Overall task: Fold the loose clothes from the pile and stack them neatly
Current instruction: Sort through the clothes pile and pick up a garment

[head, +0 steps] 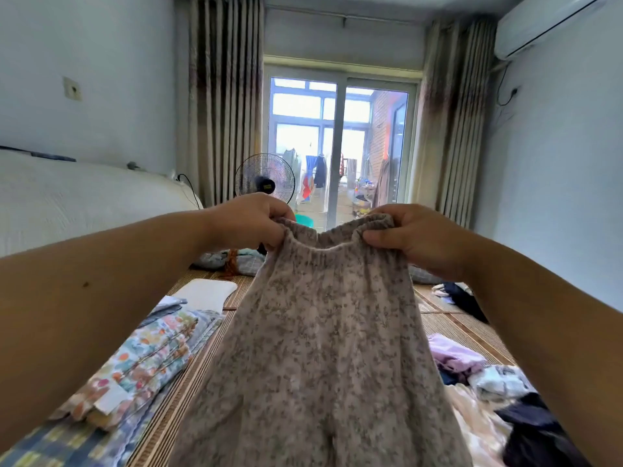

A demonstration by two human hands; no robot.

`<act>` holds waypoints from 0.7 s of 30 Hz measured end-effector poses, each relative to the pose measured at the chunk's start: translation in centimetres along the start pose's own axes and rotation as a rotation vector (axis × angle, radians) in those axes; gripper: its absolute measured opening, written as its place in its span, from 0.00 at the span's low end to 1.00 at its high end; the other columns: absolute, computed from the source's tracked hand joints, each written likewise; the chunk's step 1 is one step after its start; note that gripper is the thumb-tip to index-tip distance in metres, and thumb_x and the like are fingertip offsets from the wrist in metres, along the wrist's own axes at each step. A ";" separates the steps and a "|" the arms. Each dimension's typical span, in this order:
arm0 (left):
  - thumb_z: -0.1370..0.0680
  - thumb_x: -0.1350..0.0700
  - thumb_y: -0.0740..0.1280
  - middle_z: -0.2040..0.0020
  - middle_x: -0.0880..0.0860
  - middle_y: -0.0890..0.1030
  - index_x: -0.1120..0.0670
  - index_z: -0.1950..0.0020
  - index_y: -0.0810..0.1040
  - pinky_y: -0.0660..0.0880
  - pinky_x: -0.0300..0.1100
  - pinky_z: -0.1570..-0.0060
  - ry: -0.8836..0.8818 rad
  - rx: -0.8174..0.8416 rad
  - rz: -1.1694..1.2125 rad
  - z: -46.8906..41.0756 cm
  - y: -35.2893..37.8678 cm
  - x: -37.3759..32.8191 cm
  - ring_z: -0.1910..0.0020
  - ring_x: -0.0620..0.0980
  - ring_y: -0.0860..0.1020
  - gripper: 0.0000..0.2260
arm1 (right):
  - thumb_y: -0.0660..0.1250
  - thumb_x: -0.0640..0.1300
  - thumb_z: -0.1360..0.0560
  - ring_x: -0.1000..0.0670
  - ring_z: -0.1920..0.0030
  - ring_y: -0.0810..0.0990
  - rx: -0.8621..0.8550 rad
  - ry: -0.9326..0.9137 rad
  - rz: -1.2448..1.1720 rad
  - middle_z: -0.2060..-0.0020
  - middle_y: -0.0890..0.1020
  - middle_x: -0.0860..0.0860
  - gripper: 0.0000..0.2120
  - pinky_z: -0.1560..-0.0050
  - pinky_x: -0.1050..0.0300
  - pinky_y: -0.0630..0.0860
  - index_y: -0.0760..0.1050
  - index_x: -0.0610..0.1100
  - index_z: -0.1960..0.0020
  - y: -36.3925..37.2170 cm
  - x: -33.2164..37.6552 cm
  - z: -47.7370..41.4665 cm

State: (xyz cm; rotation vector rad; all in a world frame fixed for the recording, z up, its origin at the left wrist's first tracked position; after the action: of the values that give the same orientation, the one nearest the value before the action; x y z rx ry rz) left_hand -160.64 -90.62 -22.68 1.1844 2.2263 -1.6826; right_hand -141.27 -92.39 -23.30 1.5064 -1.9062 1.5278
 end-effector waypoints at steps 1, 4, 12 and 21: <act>0.37 0.58 0.65 0.73 0.46 0.74 0.52 0.66 0.77 0.66 0.34 0.76 -0.044 -0.016 0.054 0.0 -0.2 0.4 0.74 0.42 0.71 0.02 | 0.71 0.41 0.26 0.54 0.59 0.81 -0.101 0.041 0.020 0.61 0.84 0.53 0.02 0.61 0.62 0.75 0.81 0.47 0.54 -1.0 -0.7 -0.1; 0.38 0.58 0.65 0.76 0.50 0.69 0.55 0.68 0.73 0.59 0.35 0.76 -0.269 -0.092 0.106 0.3 -0.5 2.6 0.77 0.47 0.65 0.02 | 0.73 0.43 0.30 0.53 0.67 0.75 -0.413 0.193 0.235 0.67 0.79 0.50 0.06 0.68 0.61 0.67 0.79 0.42 0.62 -3.8 -3.2 0.3; 0.28 0.63 0.62 0.82 0.49 0.69 0.56 0.63 0.72 0.59 0.28 0.81 -0.544 -0.026 0.388 -0.2 4.7 1.9 0.86 0.43 0.65 0.05 | 0.68 0.43 0.28 0.46 0.60 0.75 -0.401 0.265 0.302 0.66 0.76 0.46 0.08 0.65 0.56 0.68 0.74 0.40 0.62 -0.1 -3.6 -0.9; 0.21 0.51 0.63 0.67 0.51 0.79 0.52 0.57 0.76 0.71 0.33 0.72 -0.308 0.079 0.735 -0.1 6.5 -4.8 0.71 0.46 0.80 0.08 | 0.75 0.58 0.33 0.44 0.52 0.82 -0.105 0.064 -0.367 0.51 0.83 0.41 0.32 0.43 0.45 0.78 0.75 0.34 0.42 2.9 -2.6 -1.5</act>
State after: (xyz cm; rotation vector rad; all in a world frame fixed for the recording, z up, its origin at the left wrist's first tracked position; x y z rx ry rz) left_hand -153.16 -92.46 -25.14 1.4042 1.3152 -1.5002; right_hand -143.11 -89.98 -26.20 1.6284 -1.5412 1.2762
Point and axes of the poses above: each hand's wrist, its own z-axis away from the middle knuckle, its own y-axis out of the palm, x = y × z, the point moved 9 cm from there along -z, towards the middle knuckle
